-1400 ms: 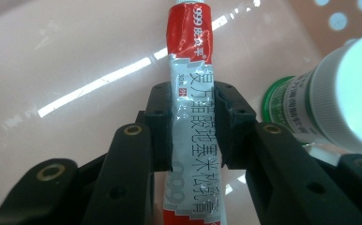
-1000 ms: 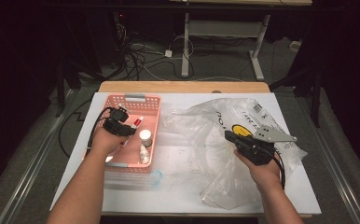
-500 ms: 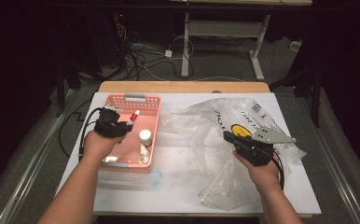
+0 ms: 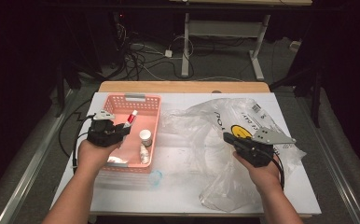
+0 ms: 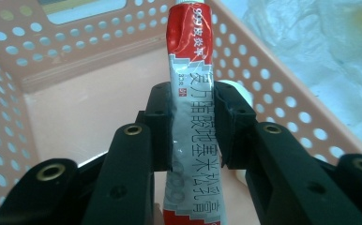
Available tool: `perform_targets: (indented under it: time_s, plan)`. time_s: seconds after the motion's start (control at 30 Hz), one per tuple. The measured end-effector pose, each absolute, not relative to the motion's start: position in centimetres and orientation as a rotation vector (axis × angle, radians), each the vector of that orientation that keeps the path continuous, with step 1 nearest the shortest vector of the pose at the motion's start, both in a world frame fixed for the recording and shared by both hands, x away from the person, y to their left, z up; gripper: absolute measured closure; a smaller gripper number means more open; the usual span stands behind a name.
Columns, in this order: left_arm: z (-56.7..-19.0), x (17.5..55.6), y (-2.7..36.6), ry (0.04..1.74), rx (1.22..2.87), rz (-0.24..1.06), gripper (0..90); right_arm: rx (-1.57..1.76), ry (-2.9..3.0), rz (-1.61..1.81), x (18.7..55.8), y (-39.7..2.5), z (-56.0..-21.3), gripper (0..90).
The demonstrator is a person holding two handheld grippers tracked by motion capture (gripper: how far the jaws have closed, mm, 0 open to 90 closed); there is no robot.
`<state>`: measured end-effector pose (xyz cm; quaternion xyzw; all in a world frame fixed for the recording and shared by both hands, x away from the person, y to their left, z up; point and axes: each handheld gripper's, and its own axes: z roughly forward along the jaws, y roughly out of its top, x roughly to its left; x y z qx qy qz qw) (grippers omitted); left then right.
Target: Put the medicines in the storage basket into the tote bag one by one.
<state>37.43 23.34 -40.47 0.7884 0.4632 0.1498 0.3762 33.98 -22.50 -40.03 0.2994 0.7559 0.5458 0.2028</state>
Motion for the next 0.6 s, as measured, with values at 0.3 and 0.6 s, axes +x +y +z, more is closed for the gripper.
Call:
perform_targets:
  time_s: [0.3,0.6]
  plan:
    - [-40.9,34.0,22.5,1.111,1.965,0.419,68.3,0.827,2.104,1.529,33.7,-22.5,-39.8,90.0]
    - [-41.5,32.8,22.2,1.061,1.918,0.385,68.3,0.816,2.109,1.528,33.5,-22.3,-39.8,90.0]
